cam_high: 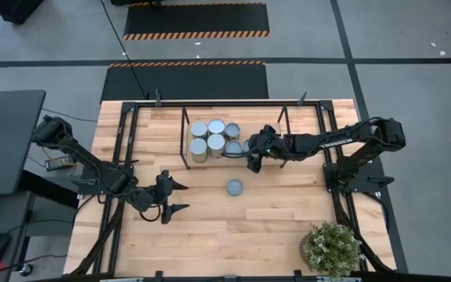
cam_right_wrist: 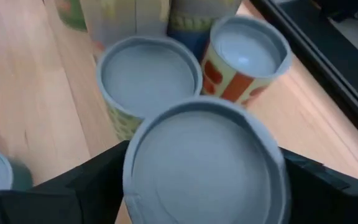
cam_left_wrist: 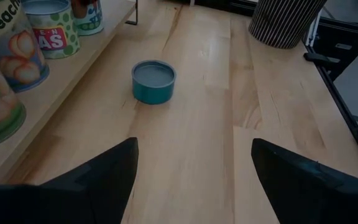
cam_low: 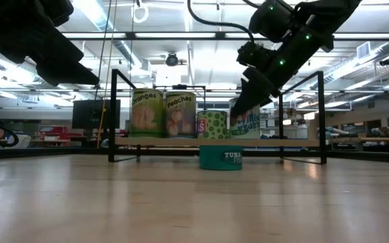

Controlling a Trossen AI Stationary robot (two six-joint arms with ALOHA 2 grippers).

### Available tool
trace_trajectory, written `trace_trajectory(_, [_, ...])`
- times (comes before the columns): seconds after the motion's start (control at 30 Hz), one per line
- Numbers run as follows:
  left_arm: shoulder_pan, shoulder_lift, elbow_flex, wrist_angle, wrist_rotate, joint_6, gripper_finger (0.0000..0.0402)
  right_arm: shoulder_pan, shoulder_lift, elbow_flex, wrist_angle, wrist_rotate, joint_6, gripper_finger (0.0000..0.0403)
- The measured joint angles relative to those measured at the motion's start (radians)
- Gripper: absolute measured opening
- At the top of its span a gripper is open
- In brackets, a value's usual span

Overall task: Pick and place cans onto a shelf
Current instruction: Put the canned mixed vegetables on the shelf, then put the canned tuna on the shelf

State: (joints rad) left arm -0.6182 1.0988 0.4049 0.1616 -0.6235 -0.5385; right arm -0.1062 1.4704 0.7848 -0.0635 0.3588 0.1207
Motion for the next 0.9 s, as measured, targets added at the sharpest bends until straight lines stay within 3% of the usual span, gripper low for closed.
trace_trajectory(0.23, [0.0, 0.0, 0.0, 0.0, 0.0, -0.004, 0.0318, 0.001, -0.024, -0.001, 0.003, 0.001, -0.012, 0.0373])
trace_trajectory(0.6, [0.0, 0.0, 0.0, -0.001, 0.0, -0.001, 0.0318, 0.041, -0.146, 0.0, 0.003, 0.015, -0.046, 0.0375])
trace_trajectory(0.9, [0.0, 0.0, 0.0, -0.001, 0.0, -0.001, 0.0318, 0.186, -0.18, 0.0, 0.041, 0.049, -0.099, 0.0375])
